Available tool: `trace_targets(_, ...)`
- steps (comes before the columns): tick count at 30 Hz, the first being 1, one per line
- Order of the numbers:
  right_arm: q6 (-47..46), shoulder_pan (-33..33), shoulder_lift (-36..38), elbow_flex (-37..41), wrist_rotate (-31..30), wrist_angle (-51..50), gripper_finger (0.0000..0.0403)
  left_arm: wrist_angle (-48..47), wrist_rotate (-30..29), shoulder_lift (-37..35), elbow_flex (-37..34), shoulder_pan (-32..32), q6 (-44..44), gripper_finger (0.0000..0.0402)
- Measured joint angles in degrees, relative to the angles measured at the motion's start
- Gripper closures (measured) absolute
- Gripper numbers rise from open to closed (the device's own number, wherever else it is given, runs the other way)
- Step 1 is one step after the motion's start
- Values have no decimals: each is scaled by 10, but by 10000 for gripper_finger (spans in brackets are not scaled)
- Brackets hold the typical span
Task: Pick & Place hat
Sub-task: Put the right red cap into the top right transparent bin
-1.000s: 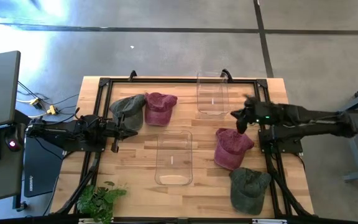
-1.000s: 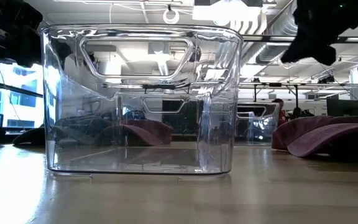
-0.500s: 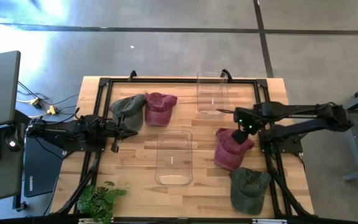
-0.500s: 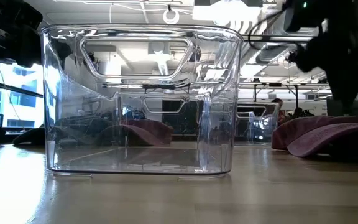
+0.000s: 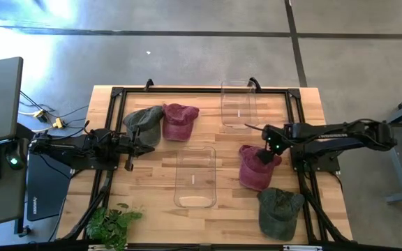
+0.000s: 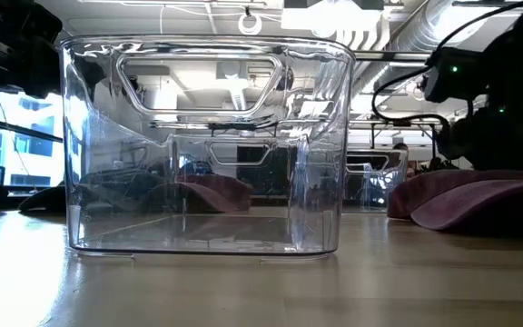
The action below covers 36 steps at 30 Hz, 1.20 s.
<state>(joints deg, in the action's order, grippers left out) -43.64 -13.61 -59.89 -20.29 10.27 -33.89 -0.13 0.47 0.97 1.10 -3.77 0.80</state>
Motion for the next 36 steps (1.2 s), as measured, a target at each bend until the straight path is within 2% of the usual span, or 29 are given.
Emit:
trace_targets(5, 17, 1, 6, 5, 0, 6, 219, 0, 0, 0, 0, 0, 0, 401)
trace_targets(7, 23, 0, 17, 7, -2, 1, 260, 0, 0, 0, 0, 0, 0, 401)
trace_targets(11, 48, 2, 46, 9, 59, 38, 358, 0, 0, 0, 0, 0, 0, 401)
trace_targets(13, 60, 2, 63, 8, 74, 64, 389, 0, 0, 0, 0, 0, 0, 401)
trace_targets(18, 61, 2, 113, -18, 85, 69, 373, 0, 0, 0, 0, 0, 0, 401)
trace_targets(22, 82, 2, 148, -73, 49, 29, 393, 0, 0, 0, 0, 0, 0, 401)
trace_targets(26, 110, 7, 164, -154, -48, -28, 388, 0, 0, 0, 0, 0, 0, 401)
trace_targets(30, 166, 46, 163, -227, -162, -52, 395, 0, 0, 0, 0, 0, 0, 401)
trace_targets(33, 214, 103, 151, -240, -228, -34, 394, 0, 0, 0, 0, 0, 0, 401)
trace_targets(36, 246, 174, 124, -215, -250, 18, 393, 0, 0, 0, 0, 0, 0, 401)
